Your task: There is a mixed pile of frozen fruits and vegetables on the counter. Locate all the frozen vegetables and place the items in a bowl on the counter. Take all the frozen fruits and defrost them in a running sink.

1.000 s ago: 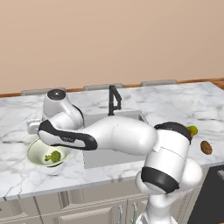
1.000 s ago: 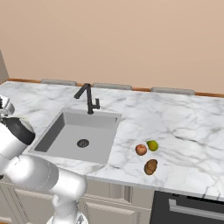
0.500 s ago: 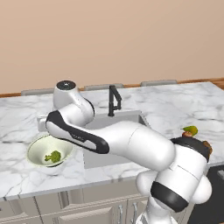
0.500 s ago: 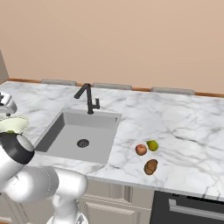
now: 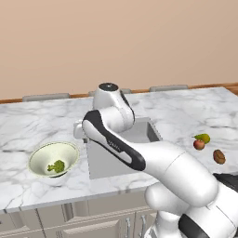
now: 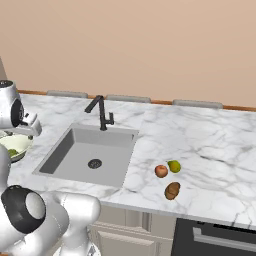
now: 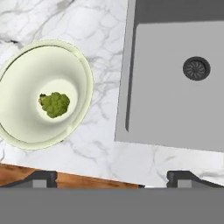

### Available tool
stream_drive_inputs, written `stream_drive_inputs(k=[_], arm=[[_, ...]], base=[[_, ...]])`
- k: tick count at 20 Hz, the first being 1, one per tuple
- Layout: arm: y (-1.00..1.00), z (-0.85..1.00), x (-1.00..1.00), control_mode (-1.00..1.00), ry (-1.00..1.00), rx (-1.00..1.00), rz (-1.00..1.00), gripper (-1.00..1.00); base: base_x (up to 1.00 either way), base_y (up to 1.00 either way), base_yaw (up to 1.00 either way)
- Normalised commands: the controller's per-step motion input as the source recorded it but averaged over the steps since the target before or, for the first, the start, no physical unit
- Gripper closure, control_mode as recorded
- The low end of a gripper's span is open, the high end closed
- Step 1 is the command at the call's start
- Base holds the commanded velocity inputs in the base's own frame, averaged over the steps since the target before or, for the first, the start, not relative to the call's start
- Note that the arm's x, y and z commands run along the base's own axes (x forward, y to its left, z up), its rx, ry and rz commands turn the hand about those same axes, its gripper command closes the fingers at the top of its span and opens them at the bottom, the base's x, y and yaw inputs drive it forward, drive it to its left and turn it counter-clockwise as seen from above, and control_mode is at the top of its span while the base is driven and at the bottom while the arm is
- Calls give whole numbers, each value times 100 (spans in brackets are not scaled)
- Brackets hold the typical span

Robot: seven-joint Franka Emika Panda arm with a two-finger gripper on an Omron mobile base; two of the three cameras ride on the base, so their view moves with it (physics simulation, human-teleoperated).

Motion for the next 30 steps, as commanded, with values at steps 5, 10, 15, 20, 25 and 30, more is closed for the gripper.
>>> stream_drive_inputs(k=[5, 10, 15, 20, 25, 30], arm=[[-87, -3, 0, -100, 3, -1, -2, -100], [-71, -5, 21, -100, 5, -7, -3, -100], [-74, 0, 15, -100, 9, -9, -6, -100], [-82, 0, 2, -100, 9, -7, -7, -100], [-87, -1, 0, -100, 8, -4, -7, -100], [-86, 0, 0, -100, 8, -2, -6, -100]], base=[[0, 0, 0], [0, 0, 0], [0, 0, 0], [0, 0, 0], [0, 0, 0], [0, 0, 0]])
